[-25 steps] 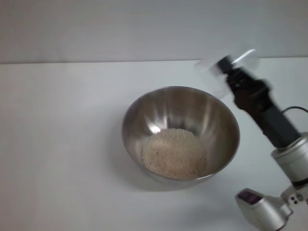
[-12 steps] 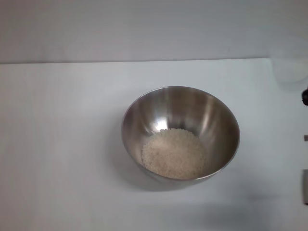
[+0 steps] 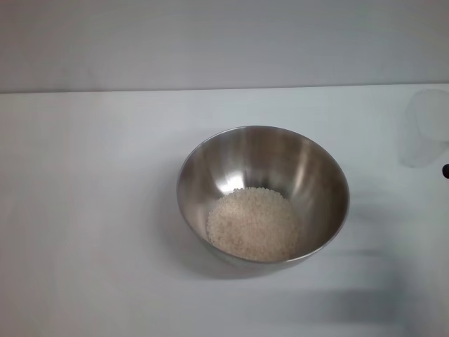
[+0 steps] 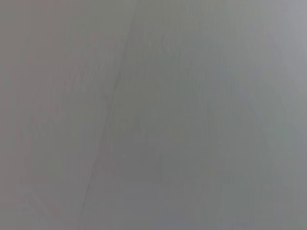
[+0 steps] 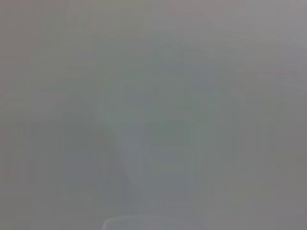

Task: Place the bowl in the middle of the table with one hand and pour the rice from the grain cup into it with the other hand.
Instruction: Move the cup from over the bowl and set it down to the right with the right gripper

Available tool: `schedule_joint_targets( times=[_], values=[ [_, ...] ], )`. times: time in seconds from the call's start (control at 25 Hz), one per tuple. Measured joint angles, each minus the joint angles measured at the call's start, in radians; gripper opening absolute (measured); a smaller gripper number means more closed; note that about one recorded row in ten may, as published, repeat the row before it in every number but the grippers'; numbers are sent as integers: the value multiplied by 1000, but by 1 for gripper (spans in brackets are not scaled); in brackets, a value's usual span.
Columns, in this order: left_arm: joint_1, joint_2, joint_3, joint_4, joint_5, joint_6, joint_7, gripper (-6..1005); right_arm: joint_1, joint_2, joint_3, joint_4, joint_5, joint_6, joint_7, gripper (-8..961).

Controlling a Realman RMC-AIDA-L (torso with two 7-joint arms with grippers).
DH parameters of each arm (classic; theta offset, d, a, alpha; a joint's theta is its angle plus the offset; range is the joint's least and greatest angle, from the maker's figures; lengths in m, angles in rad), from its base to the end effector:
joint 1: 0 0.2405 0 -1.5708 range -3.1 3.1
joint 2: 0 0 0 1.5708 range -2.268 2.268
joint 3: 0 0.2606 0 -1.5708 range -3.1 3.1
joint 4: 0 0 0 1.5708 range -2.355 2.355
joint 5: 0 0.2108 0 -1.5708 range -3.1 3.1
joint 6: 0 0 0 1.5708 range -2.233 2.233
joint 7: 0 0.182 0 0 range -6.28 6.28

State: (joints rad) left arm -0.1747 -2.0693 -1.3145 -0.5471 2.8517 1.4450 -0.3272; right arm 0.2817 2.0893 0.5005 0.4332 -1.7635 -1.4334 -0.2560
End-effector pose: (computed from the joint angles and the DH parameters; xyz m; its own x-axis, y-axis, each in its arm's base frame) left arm -0.2639 0.3244 0.0474 0.4281 -0.4492 0.7842 0.7715 -0.2702 -0.5759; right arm 0.3093 0.3162 -0.0130 0.7382 0.2159 -0.6391 -0.6665 0.0869 -0.7404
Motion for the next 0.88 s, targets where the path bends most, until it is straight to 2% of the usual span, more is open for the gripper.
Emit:
schedule_joint_targets(
  times=[0.4, 0.88],
  values=[
    [-8, 0, 0, 4, 0, 0, -1, 600, 57, -1, 21, -26, 4, 169, 16, 12],
    [-6, 0, 3, 4, 2, 6, -1, 607, 68, -1, 27, -34, 13, 290, 19, 13]
  ],
)
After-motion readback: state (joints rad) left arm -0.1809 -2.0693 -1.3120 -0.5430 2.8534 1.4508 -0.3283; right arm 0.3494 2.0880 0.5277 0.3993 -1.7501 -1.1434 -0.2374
